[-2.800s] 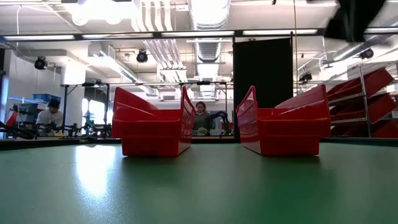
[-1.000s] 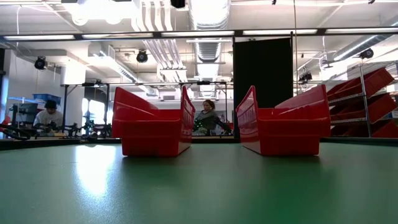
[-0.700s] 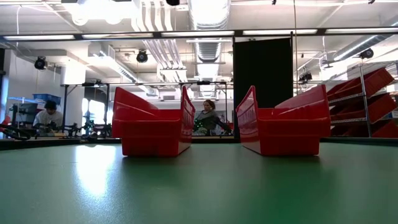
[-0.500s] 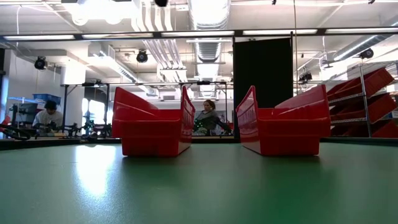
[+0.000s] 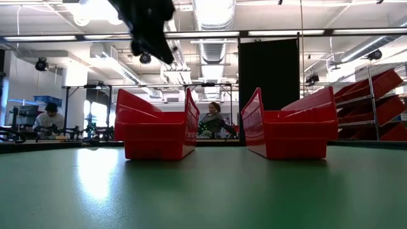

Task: Sort batteries
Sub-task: Put the silver battery into the left red bin

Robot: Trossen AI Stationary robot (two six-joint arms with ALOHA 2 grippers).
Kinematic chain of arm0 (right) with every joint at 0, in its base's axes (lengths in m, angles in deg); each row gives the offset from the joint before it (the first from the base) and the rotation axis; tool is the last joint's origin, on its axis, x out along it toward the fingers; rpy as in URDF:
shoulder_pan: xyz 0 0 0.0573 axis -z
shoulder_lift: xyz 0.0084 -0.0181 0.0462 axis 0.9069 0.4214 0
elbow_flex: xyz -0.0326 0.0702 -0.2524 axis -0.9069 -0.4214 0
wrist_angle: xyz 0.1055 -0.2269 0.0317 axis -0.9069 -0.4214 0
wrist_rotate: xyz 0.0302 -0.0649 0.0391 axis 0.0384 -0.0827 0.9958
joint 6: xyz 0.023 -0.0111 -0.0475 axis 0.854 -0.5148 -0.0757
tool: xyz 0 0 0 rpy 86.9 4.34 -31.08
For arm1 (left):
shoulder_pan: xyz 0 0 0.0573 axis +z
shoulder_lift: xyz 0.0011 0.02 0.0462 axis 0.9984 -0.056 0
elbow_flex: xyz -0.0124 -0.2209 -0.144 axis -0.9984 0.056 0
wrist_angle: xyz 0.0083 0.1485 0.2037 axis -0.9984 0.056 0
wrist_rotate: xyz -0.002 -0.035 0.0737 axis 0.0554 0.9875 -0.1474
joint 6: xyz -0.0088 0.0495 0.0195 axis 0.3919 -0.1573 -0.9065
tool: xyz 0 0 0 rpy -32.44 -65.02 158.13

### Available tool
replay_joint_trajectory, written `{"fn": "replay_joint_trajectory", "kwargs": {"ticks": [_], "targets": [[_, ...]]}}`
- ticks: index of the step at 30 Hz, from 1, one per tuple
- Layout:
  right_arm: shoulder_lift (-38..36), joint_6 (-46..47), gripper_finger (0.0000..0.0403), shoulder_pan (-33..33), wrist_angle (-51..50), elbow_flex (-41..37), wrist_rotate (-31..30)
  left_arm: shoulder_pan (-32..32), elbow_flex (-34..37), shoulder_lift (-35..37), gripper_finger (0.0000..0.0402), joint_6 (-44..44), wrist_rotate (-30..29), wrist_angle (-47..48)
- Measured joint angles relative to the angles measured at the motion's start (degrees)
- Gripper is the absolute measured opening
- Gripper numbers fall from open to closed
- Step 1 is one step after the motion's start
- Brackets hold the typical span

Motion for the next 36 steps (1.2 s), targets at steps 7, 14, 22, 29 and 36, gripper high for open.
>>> {"fn": "replay_joint_trajectory", "kwargs": {"ticks": [7,14,22,29,36], "targets": [[-4.6,-0.5,0.0187,-0.1,-12.2,2.0,0.4,4.8,-8.9,-12.8,0.0016,-10.0,5.6,10.5],[-10.4,-3.4,0.0199,0.0,-17.1,2.0,0.5,4.5,-9.5,-21.1,0.0016,-12.1,8.4,7.4],[-16.4,-7.7,0.0201,0.1,-18.9,2.0,1.0,4.6,-9.5,-28.0,0.0017,-12.5,8.4,9.2],[-18.8,-7.7,0.0202,0.1,-21.5,1.9,1.0,4.5,-9.7,-31.9,0.0019,-15.0,7.2,8.7],[-18.1,-9.6,0.0203,0.1,-22.0,1.9,0.3,4.2,-9.7,-32.3,0.0020,-16.3,7.3,8.5]]}}
